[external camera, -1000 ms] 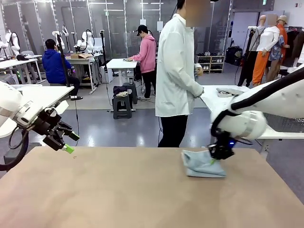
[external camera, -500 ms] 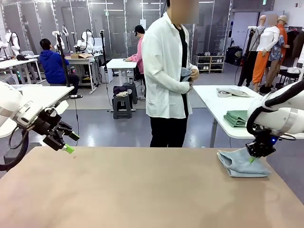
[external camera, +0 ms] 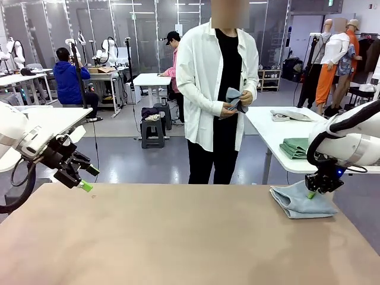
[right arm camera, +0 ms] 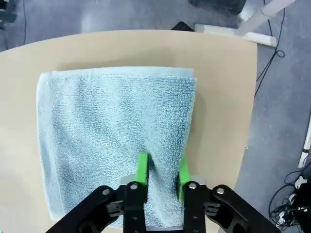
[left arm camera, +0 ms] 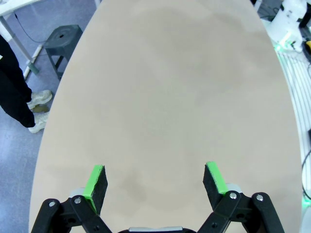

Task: Fold the towels and place them in the basket.
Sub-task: Place the folded Towel with hook on the right side of the table, then when a person lays out a Towel with hook on the table, fold it in half twice.

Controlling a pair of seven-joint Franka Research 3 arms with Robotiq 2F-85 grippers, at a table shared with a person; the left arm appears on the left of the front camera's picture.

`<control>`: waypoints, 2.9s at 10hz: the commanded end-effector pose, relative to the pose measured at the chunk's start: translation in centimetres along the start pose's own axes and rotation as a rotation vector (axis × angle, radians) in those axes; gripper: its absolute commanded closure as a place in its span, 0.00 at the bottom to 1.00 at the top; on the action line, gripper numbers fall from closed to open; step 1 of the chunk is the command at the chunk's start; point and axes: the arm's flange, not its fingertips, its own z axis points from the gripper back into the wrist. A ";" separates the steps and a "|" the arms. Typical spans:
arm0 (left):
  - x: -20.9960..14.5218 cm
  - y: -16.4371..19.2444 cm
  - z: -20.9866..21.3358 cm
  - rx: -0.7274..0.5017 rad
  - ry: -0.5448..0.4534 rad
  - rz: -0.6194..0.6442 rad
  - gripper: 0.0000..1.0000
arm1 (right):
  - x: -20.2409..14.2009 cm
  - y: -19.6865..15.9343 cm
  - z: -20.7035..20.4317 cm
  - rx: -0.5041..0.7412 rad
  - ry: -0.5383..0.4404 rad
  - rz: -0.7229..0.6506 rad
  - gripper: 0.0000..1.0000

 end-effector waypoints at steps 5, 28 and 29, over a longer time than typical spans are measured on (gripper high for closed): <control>0.2 0.0 0.1 0.004 0.009 0.008 0.00 | -1.4 1.1 5.0 -0.025 -0.127 -0.014 0.30; 0.2 0.0 0.1 0.004 0.009 0.008 0.00 | -25.1 17.3 33.5 0.060 -0.287 0.154 0.00; 0.2 0.0 0.1 0.004 0.009 0.008 0.00 | -25.1 17.3 33.5 0.060 -0.287 0.154 0.00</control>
